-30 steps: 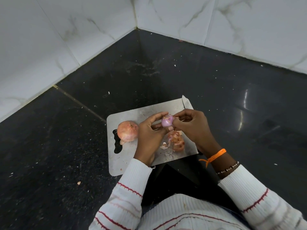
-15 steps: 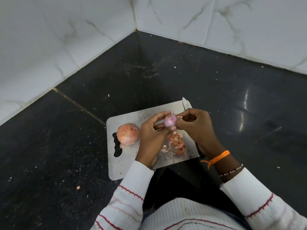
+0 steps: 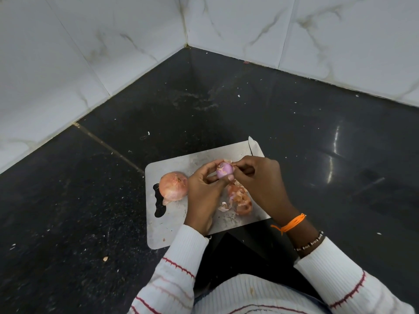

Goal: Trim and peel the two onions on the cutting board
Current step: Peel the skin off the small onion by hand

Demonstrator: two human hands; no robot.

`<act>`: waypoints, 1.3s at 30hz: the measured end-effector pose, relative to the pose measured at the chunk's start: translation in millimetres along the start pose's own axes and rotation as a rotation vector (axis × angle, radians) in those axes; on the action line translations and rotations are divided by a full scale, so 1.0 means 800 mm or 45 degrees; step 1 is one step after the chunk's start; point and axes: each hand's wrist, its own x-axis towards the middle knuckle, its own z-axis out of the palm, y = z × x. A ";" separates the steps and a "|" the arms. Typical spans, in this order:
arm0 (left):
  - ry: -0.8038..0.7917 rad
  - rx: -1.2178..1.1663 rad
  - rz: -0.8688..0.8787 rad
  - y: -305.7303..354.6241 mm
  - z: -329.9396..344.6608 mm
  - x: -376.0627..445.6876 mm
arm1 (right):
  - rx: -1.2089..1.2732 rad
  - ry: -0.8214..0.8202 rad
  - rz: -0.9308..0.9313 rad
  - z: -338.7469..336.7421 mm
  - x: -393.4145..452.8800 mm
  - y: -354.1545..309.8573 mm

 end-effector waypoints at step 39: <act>-0.123 -0.764 -0.380 0.039 -0.006 -0.011 | 0.012 -0.287 0.158 0.004 0.001 0.018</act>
